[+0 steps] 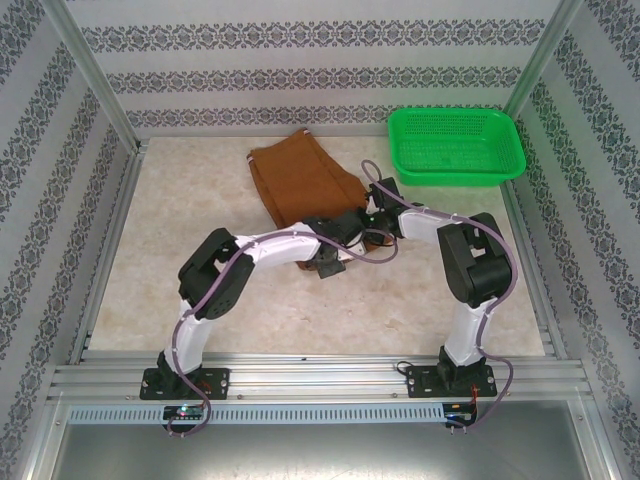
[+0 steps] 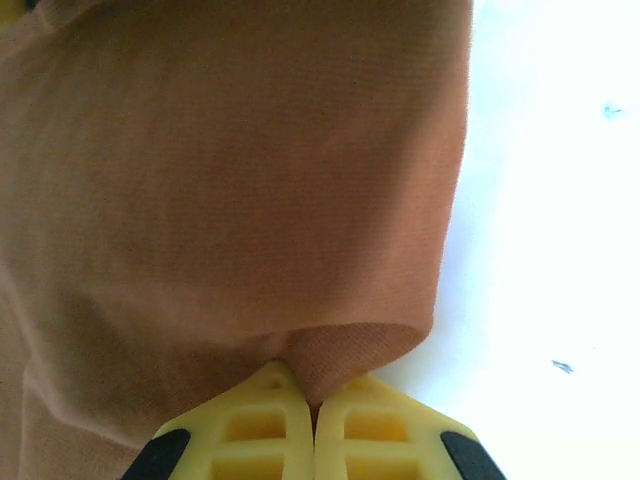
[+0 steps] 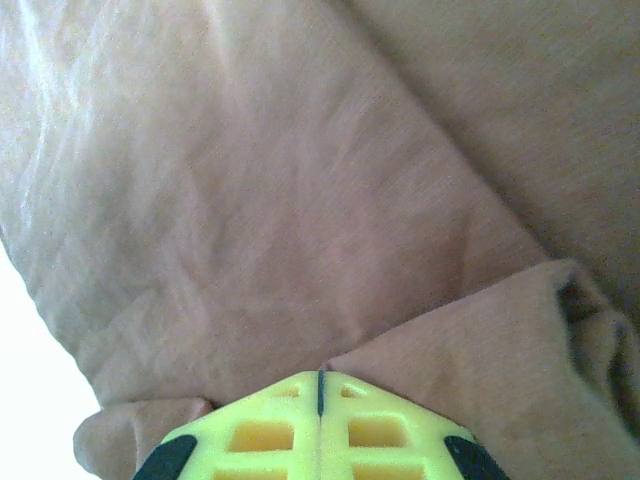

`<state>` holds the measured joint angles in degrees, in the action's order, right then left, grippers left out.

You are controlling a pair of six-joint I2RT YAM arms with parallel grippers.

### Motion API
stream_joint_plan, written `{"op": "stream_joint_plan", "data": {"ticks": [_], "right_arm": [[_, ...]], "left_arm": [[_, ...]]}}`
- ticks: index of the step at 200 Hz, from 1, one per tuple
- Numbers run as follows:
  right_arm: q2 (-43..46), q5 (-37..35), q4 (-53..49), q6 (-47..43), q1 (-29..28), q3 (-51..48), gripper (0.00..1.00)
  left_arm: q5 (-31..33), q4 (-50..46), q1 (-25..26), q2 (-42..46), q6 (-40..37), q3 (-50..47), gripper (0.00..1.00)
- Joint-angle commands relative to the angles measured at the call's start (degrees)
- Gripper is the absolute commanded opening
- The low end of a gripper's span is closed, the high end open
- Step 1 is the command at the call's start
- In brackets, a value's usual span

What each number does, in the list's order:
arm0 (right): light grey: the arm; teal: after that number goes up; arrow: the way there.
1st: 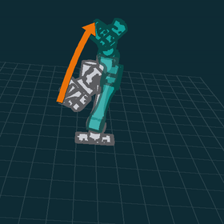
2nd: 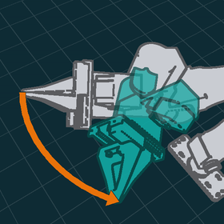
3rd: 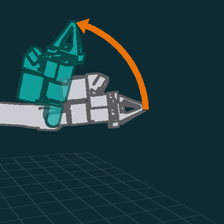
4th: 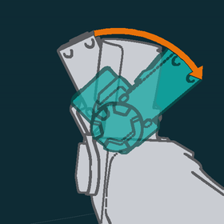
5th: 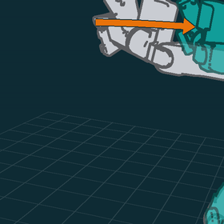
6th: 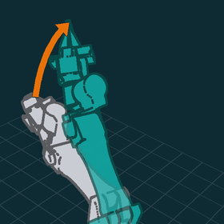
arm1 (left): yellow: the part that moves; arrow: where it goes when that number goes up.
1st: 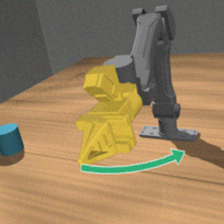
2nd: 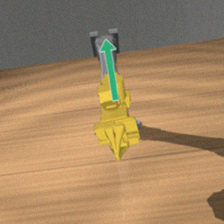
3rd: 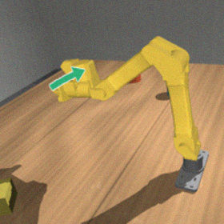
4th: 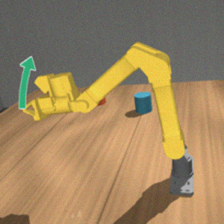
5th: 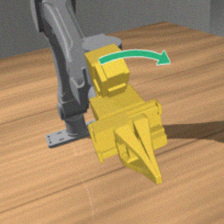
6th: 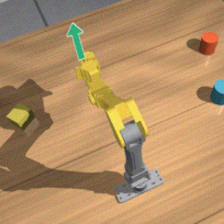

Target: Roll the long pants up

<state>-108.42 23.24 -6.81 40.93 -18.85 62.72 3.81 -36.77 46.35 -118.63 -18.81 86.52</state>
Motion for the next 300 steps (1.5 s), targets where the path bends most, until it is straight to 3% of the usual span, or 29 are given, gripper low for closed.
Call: {"op": "stream_joint_plan", "data": {"ticks": [1,34,63,84,121,133,172,186,206,220,255,288,300], "right_arm": [[4.2,3.1,-6.5,-0.3,1.9,-1.1,0.08],[9.5,2.3,-11.3,-2.3,5.3,5.9,0.33],[11.9,2.5,-17.9,-4.5,6.4,11.4,0.36],[15.8,2.3,-18.8,-4.5,6.8,11.3,0.37],[21.6,3.9,-21.6,-5.7,6.2,10.1,0.37],[22.7,5.0,-22.5,-5.9,5.4,9.6,0.36],[26.2,3.7,-27.4,-10.0,0.2,8.6,0.35],[26.5,4.9,-28.4,-11.0,-1.7,7.5,0.29],[24.4,5.8,-29.2,-11.4,-3.0,5.7,0.14],[22.2,6.5,-26.9,-11.0,-3.1,3.6,0.11],[7.8,7.4,-21.3,-12.4,-2.4,3.7,0.05],[-7.4,8.8,-17.9,-12.0,-1.6,11.8,0.00],[-10.3,9.8,-17.6,-11.6,-1.5,14.2,0.00]], "left_arm": [[-15.4,-2.9,-3.5,7.9,12.6,-5.2,0.00],[-28.5,-1.0,-4.5,17.5,19.3,-11.2,0.00],[-47.2,1.2,-8.5,18.5,24.9,-11.7,0.00],[-57.0,3.7,-10.3,17.7,29.9,-12.0,0.00],[-70.7,17.3,-18.6,11.6,52.1,-17.4,0.00],[-71.0,16.3,-21.1,8.7,54.5,-17.5,0.00],[-69.4,8.3,-26.0,0.5,51.4,-13.0,0.00],[-69.1,7.2,-27.0,-1.0,51.0,-11.5,0.00],[-68.9,4.7,-27.6,-2.4,49.0,-9.1,0.00],[-67.9,0.1,-27.6,-3.4,45.5,-6.6,0.00],[-67.3,-3.9,-27.8,-3.1,40.3,-6.0,0.00],[-66.7,-2.5,-28.0,-0.6,37.7,-9.5,0.00],[-61.6,-3.4,-28.0,2.6,35.7,-10.4,0.12]]}}
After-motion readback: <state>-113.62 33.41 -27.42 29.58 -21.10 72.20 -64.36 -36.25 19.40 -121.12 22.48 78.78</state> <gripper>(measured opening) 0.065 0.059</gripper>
